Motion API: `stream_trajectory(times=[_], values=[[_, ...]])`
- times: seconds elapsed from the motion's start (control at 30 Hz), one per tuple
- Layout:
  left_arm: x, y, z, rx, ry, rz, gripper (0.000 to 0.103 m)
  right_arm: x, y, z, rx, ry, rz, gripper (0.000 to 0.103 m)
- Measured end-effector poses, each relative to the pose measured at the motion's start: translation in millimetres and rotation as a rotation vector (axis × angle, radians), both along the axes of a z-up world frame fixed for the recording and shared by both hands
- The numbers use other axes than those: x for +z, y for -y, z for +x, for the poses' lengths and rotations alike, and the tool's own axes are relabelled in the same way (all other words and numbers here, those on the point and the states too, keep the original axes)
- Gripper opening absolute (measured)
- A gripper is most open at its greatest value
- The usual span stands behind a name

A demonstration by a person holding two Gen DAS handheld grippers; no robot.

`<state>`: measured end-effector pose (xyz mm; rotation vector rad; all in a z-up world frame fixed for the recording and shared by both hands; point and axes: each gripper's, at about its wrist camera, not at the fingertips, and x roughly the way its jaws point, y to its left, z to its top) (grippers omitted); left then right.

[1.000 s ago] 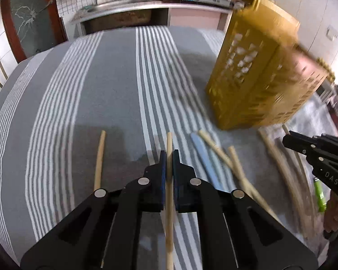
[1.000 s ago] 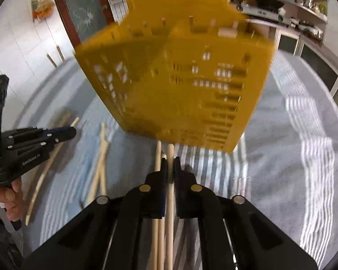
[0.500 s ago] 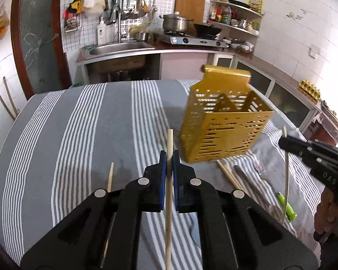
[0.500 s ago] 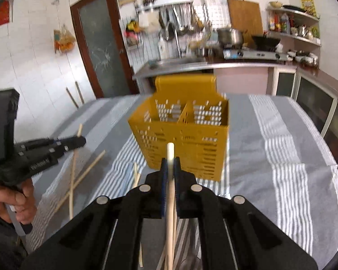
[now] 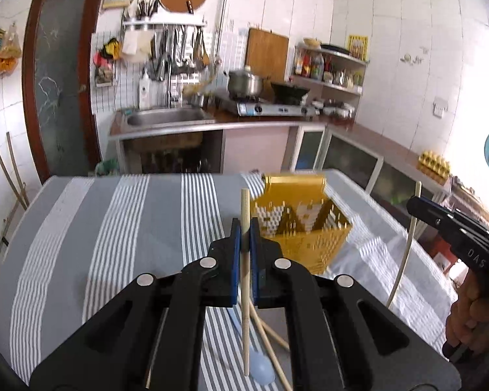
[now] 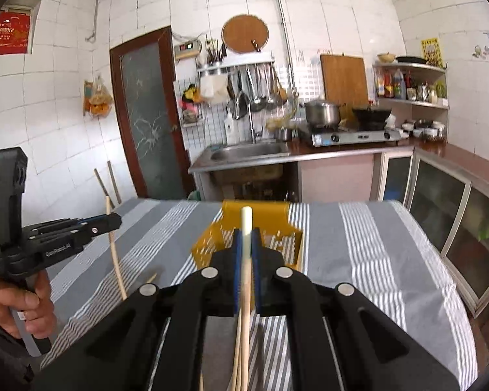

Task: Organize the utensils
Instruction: 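Lift and carry the held chopsticks with both tools over the yellow basket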

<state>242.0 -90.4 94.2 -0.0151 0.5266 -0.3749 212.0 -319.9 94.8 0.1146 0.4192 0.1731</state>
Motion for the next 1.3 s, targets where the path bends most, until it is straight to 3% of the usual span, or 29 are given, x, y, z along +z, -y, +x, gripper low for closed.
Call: stream_trajectory(times=[0.23, 0.67, 1.03, 1.3], values=[[44.9, 7.6, 9.2, -0.002, 0.072, -0.011, 0.004, 40.5, 4.8, 4.3, -0.019, 0.081, -0.019, 0.006], [99.5, 43.6, 38.1, -0.046, 0.162, -0.03, 0.004, 95.2, 9.0, 36.9, -0.053, 0.179, -0.032, 0.006], [101.5, 69.2, 91.7, -0.028, 0.174, -0.031, 0.004, 109.6, 13.5, 90.6, -0.067, 0.194, -0.022, 0.006], [85.3, 83.5, 116.2, -0.013, 0.157, -0.018, 0.004, 90.8, 11.7, 116.5, -0.076, 0.176, -0.026, 0.006]])
